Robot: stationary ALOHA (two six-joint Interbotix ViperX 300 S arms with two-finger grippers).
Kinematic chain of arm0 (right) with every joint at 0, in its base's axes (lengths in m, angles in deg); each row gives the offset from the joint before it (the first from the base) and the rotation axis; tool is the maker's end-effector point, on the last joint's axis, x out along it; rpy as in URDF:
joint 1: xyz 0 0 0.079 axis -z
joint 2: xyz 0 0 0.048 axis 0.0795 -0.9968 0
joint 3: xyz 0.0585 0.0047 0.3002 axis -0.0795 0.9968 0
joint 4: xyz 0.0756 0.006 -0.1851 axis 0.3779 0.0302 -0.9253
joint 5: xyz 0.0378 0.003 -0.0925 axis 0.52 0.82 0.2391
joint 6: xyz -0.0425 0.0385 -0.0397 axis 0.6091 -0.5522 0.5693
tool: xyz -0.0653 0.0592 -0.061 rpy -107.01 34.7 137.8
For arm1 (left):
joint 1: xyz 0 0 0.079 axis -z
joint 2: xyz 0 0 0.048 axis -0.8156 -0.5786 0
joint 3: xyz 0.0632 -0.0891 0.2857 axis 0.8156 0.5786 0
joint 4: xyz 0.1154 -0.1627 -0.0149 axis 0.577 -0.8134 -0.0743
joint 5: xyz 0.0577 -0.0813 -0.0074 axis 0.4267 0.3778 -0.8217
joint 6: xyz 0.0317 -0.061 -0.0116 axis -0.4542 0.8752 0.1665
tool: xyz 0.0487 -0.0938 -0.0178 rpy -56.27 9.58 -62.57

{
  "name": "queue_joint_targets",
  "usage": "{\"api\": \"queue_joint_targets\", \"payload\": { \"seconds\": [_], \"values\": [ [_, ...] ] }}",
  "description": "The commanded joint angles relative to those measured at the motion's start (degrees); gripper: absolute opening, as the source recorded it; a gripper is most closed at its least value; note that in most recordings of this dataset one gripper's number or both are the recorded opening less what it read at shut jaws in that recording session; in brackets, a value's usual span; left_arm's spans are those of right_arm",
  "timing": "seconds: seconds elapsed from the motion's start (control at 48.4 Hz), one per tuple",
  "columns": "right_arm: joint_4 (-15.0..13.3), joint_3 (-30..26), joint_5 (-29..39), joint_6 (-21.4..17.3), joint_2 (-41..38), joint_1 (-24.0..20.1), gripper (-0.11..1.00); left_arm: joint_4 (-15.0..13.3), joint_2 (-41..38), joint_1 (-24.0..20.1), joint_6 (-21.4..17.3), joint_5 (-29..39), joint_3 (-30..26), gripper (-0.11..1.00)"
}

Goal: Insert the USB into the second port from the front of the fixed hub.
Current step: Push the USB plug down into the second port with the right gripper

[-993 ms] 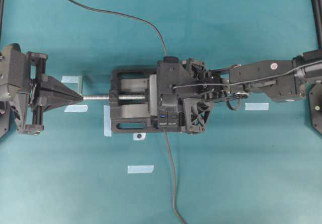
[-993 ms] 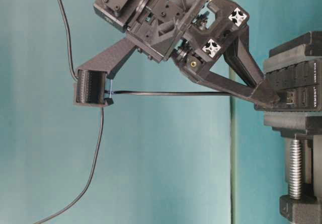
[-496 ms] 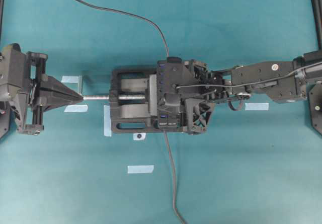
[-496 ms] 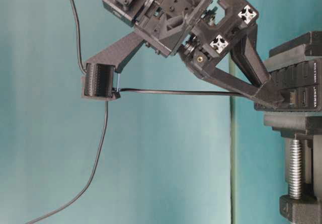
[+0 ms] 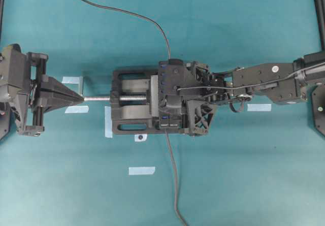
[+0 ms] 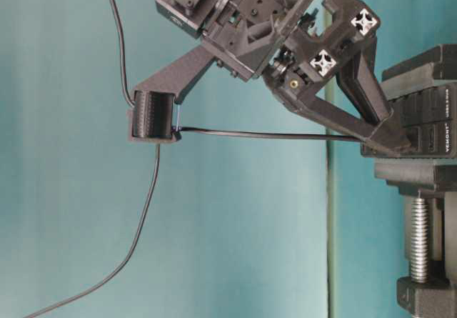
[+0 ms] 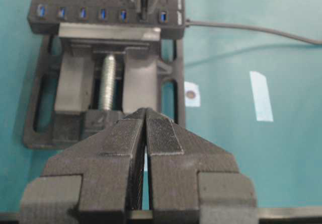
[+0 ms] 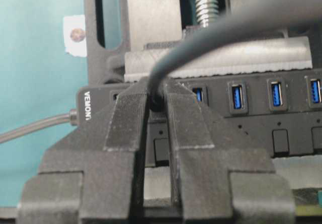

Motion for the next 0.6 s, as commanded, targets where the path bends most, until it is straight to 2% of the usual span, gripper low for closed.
{"api": "queue_joint_targets", "payload": {
  "seconds": [0.0, 0.372, 0.579],
  "values": [
    [0.18, 0.44, 1.14, -0.53, -0.97, -0.18, 0.03, 0.09, 0.09, 0.09, 0.09, -0.53, -0.79, 0.00],
    [0.18, 0.09, 2.55, -0.53, -0.70, -0.44, 0.03, 0.09, 0.09, 0.00, 0.09, -0.53, -0.62, 0.00],
    [0.09, -2.11, 4.75, -0.26, -0.26, -0.35, 0.03, 0.09, 0.09, 0.00, 0.09, -0.53, -0.79, 0.00]
  ]
}}
